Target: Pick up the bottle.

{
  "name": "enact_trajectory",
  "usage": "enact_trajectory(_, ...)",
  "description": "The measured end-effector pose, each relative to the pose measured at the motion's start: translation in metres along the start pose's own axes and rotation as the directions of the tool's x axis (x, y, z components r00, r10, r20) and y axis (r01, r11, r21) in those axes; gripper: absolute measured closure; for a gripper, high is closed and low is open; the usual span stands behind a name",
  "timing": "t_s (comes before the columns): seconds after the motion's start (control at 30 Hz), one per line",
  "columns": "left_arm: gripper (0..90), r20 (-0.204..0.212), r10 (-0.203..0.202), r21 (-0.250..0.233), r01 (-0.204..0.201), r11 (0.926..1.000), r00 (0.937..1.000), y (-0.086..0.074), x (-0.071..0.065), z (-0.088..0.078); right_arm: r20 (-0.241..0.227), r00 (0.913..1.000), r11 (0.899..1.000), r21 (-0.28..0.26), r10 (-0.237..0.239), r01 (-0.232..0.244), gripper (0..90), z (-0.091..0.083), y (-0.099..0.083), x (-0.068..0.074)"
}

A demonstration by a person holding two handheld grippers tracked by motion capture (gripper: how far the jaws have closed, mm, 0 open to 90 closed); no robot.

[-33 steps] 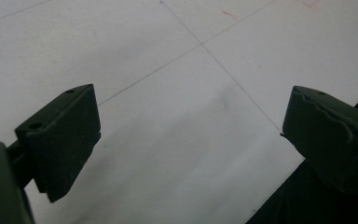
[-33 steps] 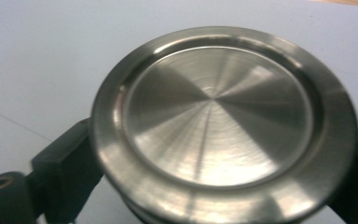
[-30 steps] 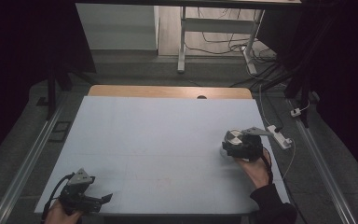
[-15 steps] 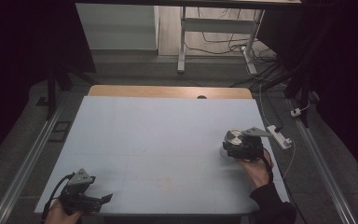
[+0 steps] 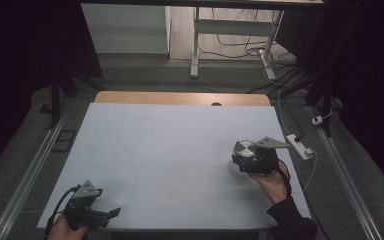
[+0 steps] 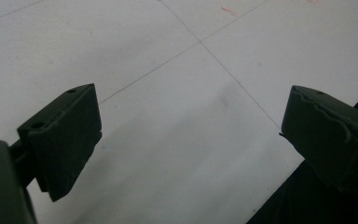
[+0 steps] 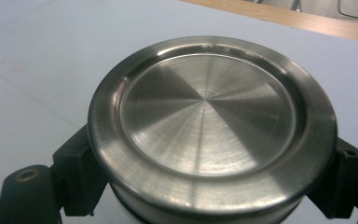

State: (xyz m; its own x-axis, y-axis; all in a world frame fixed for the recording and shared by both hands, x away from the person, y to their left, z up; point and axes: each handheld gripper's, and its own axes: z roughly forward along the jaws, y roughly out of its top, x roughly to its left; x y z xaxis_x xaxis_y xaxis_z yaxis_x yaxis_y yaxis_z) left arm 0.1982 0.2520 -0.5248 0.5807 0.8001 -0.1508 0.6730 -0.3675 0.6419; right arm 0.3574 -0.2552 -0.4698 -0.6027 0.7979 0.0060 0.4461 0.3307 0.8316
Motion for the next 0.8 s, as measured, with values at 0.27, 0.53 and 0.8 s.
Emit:
enact_trajectory(0.27, 6.0, 0.000, 0.000, 0.000, 0.000, 1.0000, 1.0000, 0.000, 0.000, 0.000, -0.072, 0.9955, 0.998, -0.014, -0.062, 0.061, 14.6, 0.000, 0.006, 0.026)
enact_trajectory(0.53, 6.0, -0.001, 0.000, 0.001, 0.000, 1.0000, 1.0000, 0.000, 0.000, 0.000, -0.161, 0.9807, 0.993, -0.047, -0.111, 0.104, 14.6, -0.006, 0.014, 0.057)
enact_trajectory(0.8, 6.0, 0.002, -0.003, 0.000, 0.003, 1.0000, 1.0000, 0.000, 0.000, 0.000, -0.212, 0.9639, 0.987, -0.054, -0.161, 0.153, 14.6, -0.007, 0.019, 0.076)
